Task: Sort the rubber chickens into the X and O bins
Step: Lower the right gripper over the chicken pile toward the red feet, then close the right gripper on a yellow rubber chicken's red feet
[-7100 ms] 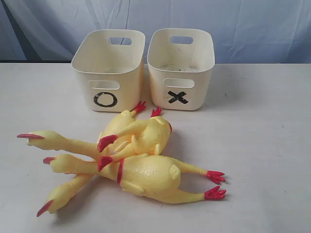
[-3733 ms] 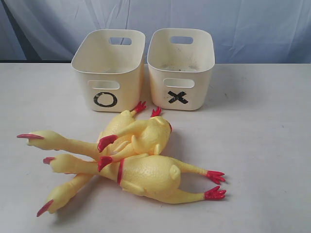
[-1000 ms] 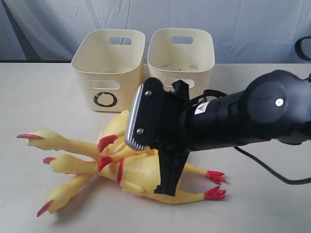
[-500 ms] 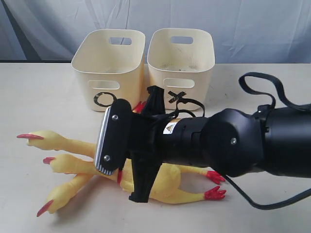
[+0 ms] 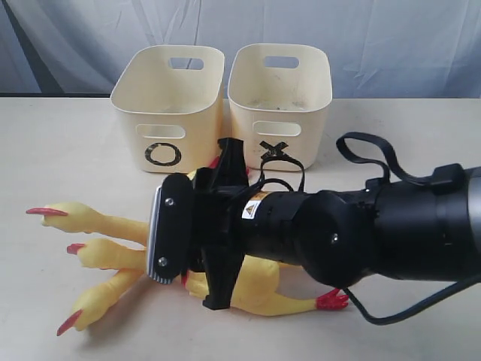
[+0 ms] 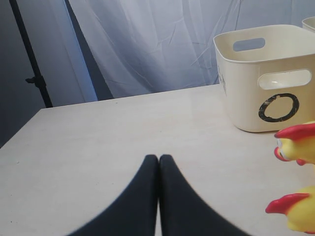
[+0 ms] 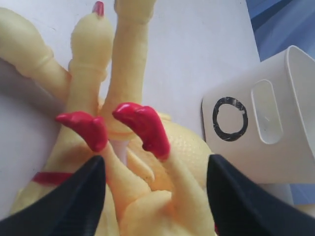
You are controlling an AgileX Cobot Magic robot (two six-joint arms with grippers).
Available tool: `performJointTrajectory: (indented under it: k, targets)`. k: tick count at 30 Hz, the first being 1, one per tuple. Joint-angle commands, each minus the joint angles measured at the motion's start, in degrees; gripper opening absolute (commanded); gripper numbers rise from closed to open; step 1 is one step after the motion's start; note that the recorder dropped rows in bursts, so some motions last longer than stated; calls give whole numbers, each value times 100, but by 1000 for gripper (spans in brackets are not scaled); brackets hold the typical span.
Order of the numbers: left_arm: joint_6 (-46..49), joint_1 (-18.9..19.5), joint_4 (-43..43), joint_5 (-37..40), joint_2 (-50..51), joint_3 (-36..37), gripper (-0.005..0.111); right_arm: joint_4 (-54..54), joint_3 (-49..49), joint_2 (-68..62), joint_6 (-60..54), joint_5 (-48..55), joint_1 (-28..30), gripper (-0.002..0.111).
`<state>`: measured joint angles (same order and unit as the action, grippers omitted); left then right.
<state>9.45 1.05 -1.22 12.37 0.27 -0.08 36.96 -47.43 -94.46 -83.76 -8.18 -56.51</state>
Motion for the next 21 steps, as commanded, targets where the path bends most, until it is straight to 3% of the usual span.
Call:
performJointTrajectory:
  k: [1, 10, 21]
  targets:
    - [-7, -3, -2, -55, -27, 8, 0, -432, -32, -169, -25, -267, -15, 58]
    - [-7, -3, -2, -55, -27, 8, 0, -849, -32, -467, -25, -696, -15, 38]
    - [-7, -3, -2, -55, -27, 8, 0, -666, -554, -741, -4, -457, -15, 43]
